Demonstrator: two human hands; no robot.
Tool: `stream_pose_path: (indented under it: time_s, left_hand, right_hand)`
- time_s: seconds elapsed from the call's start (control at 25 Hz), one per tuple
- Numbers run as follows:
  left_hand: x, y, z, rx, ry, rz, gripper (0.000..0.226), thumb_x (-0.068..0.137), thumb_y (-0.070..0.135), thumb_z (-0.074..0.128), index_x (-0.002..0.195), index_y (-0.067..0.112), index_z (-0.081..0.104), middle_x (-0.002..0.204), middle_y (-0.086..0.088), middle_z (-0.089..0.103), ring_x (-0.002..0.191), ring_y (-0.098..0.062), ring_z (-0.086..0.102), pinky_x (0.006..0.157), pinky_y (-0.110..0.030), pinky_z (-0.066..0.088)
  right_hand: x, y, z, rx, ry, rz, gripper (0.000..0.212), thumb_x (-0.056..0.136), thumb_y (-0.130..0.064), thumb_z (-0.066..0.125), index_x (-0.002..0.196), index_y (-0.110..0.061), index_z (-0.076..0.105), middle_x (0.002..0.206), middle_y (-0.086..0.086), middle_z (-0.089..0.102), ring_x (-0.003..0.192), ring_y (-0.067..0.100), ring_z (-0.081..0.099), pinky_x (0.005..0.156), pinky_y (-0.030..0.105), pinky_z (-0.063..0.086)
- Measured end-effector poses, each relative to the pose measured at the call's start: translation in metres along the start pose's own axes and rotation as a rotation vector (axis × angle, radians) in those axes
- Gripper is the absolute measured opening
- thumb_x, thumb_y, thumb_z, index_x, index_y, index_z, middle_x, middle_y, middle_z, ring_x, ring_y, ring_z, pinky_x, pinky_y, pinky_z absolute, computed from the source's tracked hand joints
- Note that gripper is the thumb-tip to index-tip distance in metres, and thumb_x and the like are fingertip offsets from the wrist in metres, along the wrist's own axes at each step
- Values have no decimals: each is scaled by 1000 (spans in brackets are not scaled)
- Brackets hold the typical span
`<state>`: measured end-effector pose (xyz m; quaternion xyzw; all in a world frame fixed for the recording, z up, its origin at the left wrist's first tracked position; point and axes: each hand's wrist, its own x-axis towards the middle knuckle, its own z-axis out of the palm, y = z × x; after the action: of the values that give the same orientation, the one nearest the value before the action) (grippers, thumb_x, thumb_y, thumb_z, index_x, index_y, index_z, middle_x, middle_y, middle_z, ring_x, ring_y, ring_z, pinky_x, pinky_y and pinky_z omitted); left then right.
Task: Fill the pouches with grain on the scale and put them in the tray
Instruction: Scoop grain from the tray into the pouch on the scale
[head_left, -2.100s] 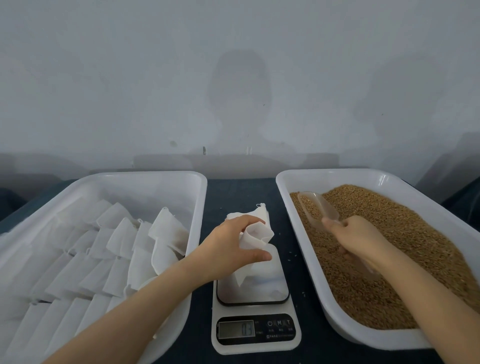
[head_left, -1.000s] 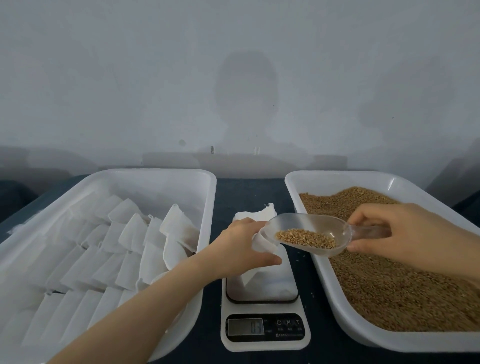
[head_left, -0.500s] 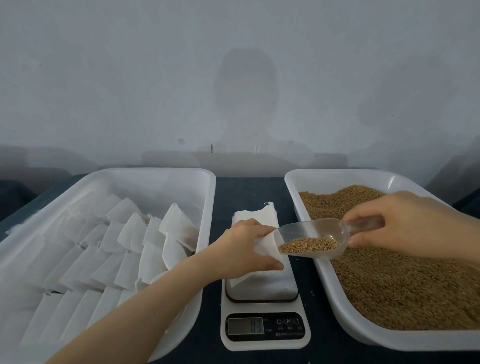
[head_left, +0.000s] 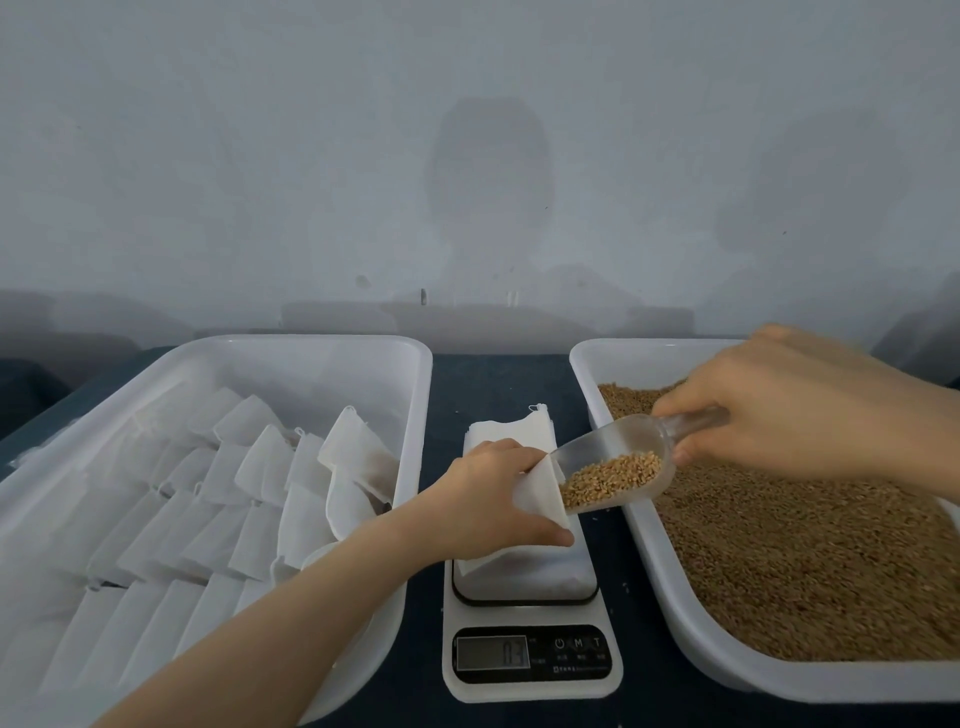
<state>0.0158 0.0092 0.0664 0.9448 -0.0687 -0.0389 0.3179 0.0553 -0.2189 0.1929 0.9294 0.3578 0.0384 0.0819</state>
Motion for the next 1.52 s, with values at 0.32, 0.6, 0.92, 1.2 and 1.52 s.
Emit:
stream_pose_path:
  time_s: [0.32,0.6,0.92,1.2,1.52]
  left_hand:
    - [-1,4,0,-99,76,-9,51,69,54,76,110,37,52,107,16,53,102,-10,53,91,-36,51]
    - [-3,1,1,-112,73,-63,47,74,50,73,105,32,43,107,10,54,95,-10,56,70,-20,47]
    - [1,-6,0,-126,65,-61,29,75,47,70,91,33,50,90,11,57,80,-7,58,64,-21,47]
    - [-1,-6,-1,-153,90,-33,27,75,46,69,95,31,59,90,10,63,83,-10,62,71,-24,54]
    - [-4,-3,-3,-176,84,-37,19,72,45,71,80,37,55,83,14,62,77,-6,61,63,-17,45]
  right_hand:
    - [7,-44,-43,-239,-84,41,28,85,-57,53,68,-35,53,67,-15,50,90,17,47,57,23,28]
    - [15,-75,-42,-568,154,-96,32,84,-19,60,60,-21,38,56,-6,36,57,14,37,73,32,23]
    - [4,-60,-30,-589,207,-1,22,85,-30,58,67,-28,45,75,-12,59,74,17,46,78,33,28]
    - [-13,3,18,-104,233,488,27,85,-58,50,90,-32,59,75,-10,60,62,12,55,51,21,38]
    - [-25,11,105,30,-14,614,37,94,-52,39,100,-21,57,83,-7,46,59,5,54,45,20,42]
